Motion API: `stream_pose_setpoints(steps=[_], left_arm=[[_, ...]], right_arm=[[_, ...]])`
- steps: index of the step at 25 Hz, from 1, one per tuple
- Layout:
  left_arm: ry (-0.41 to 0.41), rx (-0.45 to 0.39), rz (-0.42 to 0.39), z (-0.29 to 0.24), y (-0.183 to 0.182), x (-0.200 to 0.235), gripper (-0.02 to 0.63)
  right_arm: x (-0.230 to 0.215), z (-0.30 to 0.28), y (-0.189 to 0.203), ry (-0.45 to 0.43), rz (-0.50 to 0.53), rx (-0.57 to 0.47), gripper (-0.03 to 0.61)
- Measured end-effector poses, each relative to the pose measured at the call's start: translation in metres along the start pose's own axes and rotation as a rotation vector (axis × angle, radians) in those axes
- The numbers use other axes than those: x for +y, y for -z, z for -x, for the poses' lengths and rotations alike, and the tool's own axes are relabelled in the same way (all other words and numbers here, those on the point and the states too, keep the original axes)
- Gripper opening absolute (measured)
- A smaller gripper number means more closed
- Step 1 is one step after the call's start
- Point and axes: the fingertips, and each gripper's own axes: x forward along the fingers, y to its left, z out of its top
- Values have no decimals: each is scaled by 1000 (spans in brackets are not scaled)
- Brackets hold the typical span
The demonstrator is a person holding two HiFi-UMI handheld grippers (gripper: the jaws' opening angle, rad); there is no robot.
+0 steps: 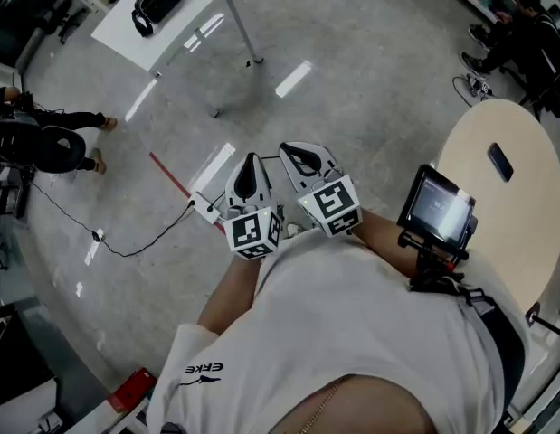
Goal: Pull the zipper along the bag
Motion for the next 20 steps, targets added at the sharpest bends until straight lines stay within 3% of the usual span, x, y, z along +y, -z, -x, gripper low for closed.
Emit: stream_pose_setpoints(steps=[13, 20], left_arm=[[30, 1, 2, -12, 6, -20, 3], [88, 8, -8, -52, -7, -75, 3]], right_arm=[[-23, 14, 5, 58, -23, -22, 5], [-85, 40, -7, 121, -47, -31, 5]])
